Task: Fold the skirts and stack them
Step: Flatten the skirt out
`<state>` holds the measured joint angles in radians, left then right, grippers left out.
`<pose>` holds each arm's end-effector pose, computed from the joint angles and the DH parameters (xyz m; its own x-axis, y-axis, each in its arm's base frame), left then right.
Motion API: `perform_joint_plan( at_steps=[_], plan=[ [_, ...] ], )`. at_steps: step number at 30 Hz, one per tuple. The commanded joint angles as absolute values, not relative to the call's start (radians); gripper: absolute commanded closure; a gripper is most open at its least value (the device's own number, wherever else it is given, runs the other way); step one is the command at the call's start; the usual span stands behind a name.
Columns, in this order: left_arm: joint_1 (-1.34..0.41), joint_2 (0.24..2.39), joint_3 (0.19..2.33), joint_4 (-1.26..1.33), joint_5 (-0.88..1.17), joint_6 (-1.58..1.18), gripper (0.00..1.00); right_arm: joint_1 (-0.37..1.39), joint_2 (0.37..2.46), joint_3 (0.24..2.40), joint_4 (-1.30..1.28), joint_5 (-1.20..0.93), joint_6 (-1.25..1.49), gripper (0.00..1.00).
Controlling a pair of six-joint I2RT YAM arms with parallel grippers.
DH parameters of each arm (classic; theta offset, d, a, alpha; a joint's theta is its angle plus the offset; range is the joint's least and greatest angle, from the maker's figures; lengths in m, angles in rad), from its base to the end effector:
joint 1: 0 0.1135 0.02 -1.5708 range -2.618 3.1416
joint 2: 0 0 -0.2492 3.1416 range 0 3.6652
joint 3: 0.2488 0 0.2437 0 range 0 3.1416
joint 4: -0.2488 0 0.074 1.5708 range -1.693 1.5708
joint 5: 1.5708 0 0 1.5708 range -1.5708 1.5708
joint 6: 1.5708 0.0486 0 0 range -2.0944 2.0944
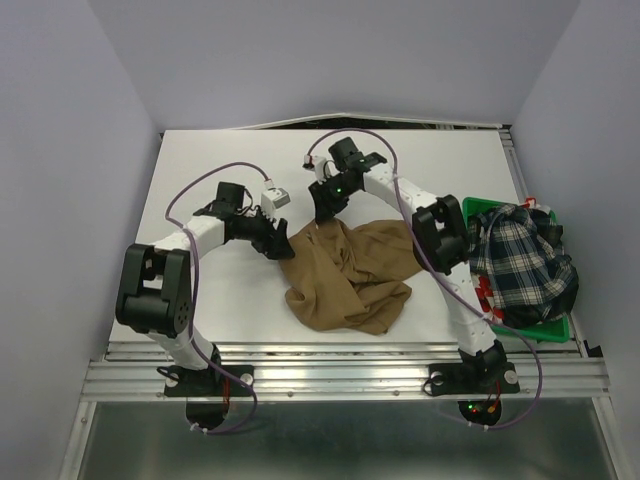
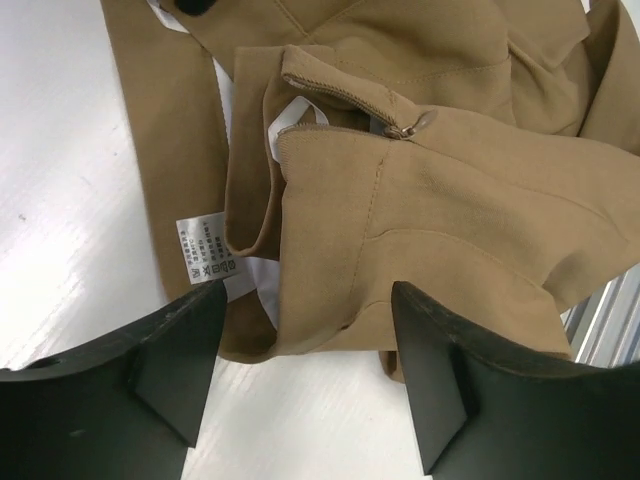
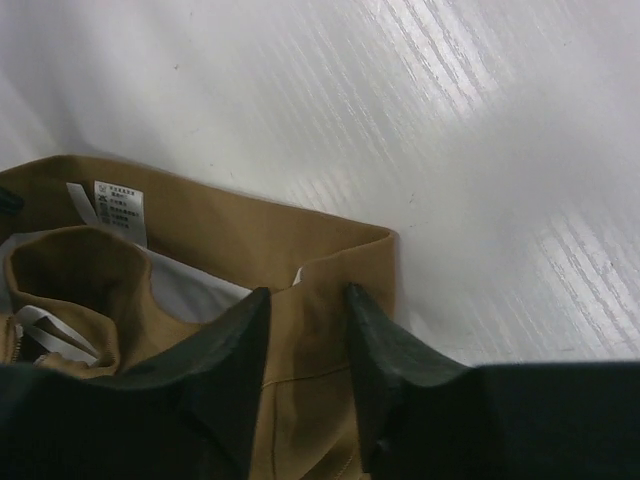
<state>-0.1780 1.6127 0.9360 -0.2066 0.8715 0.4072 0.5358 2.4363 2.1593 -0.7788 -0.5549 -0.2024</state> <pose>0.3074 -0.0931 0.1800 -0.4640 0.3425 -0.8170 0.8448 0.4485 -0.2918 0.4256 0.2825 0.1678 -0.6010 -0.5555 -0.5746 -0.7941 0.4968 0.3501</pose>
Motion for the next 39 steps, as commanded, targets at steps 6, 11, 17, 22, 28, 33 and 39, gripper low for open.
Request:
perform_joint_plan(
  at_steps=[6,11,17,22,28,33,39],
  plan=[
    [-0.184,1.565,0.994,-0.250,0.856,0.452,0.66,0.509,2.419,2.264,-0.810,-0.555,-0.225,0.96],
    [-0.184,1.523,0.982,-0.299,0.842,0.483,0.93,0.499,2.362,2.255,-0.759,-0.519,-0.215,0.51],
    [-0.186,1.517,0.982,-0.311,0.827,0.503,0.94,0.499,2.423,2.301,-0.774,-0.518,-0.181,0.18],
    [-0.186,1.529,0.999,-0.336,0.813,0.526,0.96,0.499,2.493,2.319,-0.822,-0.593,-0.176,0.22],
    [-0.184,1.516,1.014,-0.356,0.776,0.555,1.00,0.499,2.519,2.309,-0.844,-0.646,-0.166,0.39],
    [-0.184,1.502,1.052,-0.397,0.762,0.557,1.00,0.499,2.525,2.342,-0.865,-0.663,-0.163,0.71],
    [-0.146,1.462,1.110,-0.390,0.635,0.552,1.00,0.447,2.432,2.434,-0.763,-0.556,-0.094,0.99]
  ],
)
